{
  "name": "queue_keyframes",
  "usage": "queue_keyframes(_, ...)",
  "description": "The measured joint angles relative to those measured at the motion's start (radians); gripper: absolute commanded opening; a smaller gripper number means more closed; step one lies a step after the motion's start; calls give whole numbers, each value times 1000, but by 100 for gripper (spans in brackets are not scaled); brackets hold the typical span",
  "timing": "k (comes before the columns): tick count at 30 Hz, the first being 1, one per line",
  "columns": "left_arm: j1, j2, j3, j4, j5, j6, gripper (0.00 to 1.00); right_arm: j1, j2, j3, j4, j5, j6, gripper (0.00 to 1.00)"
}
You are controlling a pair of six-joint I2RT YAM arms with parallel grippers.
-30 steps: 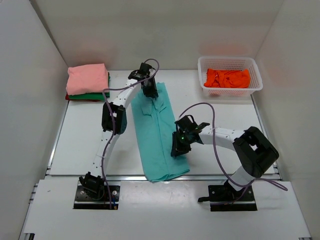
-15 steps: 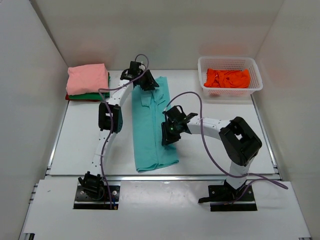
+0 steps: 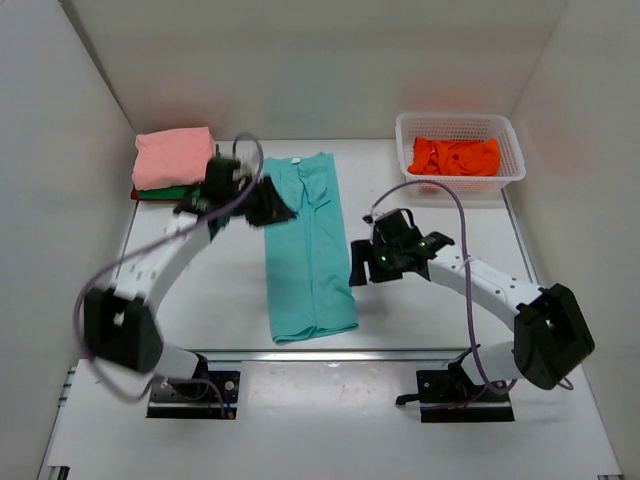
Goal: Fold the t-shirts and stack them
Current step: Grab the bottom of the folded rectangular tshirt with both arms
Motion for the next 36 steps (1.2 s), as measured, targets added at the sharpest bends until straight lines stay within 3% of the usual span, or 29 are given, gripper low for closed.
queue_keyframes(4, -88, -393, -488, -4, -50, -54, 48, -14, -42, -130, -27, -26, 8, 60)
queue_keyframes(7, -180, -494, -752, 6, -91, -151, 48, 3, -64, -219, -16, -70, 29, 60)
queue_keyframes(11, -256, -553, -939, -12, -133, -253, 54, 4, -85, -319, 19, -127, 64, 59)
queue_keyframes(24, -282, -533, -951, 44, -238, -312, 54, 35, -31, -336, 171, -224, 122, 55)
queue_keyframes(26, -294, -513, -936, 38, -242, -310, 54, 47, -21, -336, 187, -235, 126, 52)
queue_keyframes(28, -303, -502, -929, 38, -252, -308, 51, 59, -8, -336, 207, -247, 126, 33)
queue_keyframes(29, -306, -502, -929, 37, -254, -309, 44, 66, 2, -336, 214, -249, 126, 30)
queue_keyframes(31, -311, -502, -929, 32, -262, -312, 27, 77, 26, -336, 222, -255, 124, 11)
queue_keyframes(33, -314, -498, -929, 24, -268, -310, 16, 89, 45, -336, 222, -259, 118, 0)
queue_keyframes(34, -316, -495, -929, 19, -269, -305, 6, 96, 51, -336, 217, -260, 117, 1)
queue_keyframes(36, -321, -493, -926, -1, -272, -298, 1, 113, 48, -336, 203, -262, 109, 0)
